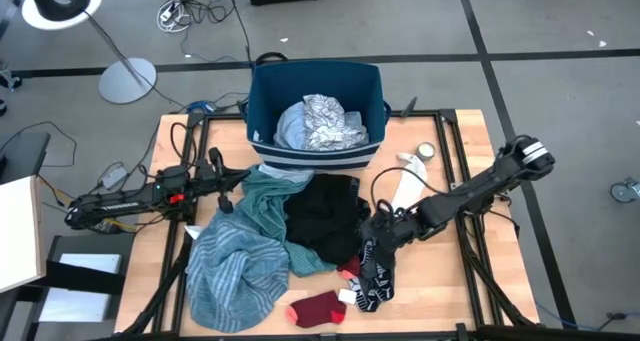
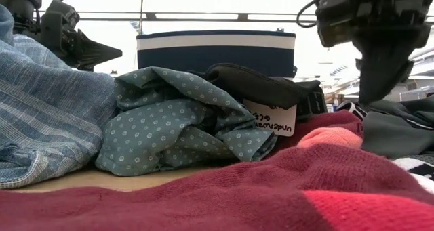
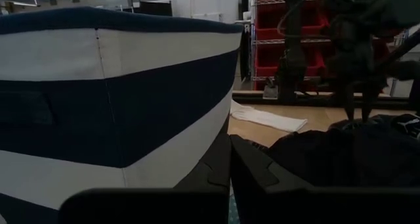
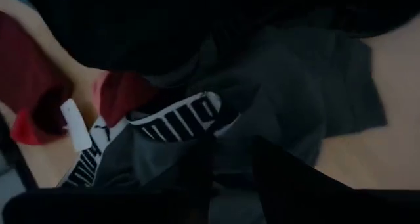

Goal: Sort clothes
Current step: Put the gray boxer into the blue laundry bin

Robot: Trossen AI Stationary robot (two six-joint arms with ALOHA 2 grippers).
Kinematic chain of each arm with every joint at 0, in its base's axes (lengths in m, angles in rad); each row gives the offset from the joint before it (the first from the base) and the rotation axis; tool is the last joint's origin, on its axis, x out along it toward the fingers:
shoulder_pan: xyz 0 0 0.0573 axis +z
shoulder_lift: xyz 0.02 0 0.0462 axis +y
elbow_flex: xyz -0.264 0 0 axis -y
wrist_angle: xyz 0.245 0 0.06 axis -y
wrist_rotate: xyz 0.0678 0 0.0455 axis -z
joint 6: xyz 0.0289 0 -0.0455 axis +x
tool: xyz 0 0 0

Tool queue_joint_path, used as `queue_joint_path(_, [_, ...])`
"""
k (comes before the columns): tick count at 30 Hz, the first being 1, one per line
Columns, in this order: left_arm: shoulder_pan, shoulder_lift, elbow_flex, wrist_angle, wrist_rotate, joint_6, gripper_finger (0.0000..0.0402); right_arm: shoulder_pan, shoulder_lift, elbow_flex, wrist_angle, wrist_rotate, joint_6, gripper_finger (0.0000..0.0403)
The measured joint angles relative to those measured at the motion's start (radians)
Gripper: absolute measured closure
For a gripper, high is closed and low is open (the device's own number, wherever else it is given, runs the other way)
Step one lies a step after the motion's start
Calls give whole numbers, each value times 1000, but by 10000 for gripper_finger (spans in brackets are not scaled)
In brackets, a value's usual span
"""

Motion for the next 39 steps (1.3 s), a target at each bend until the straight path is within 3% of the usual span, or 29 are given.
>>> queue_joint_path(4, [0, 0, 0, 0, 0, 0, 389, -33, 58, 0, 34, -72, -50, 326])
queue_joint_path(8, [0, 0, 0, 0, 0, 0, 389, -68, 97, 0, 35, -135, -125, 391])
queue_joint_path(13, [0, 0, 0, 0, 0, 0, 389, -106, 64, 2, 22, -142, -159, 400])
queue_joint_path(17, [0, 0, 0, 0, 0, 0, 389, -134, -3, 56, -69, -86, -205, 401])
queue_joint_path(23, [0, 0, 0, 0, 0, 0, 389, -171, -102, 210, -242, 44, -298, 401])
queue_joint_path(29, [0, 0, 0, 0, 0, 0, 389, -238, -135, 408, -259, 174, -473, 402])
queue_joint_path(39, [0, 0, 0, 1, 0, 0, 389, -439, -10, 795, -152, 179, -806, 403])
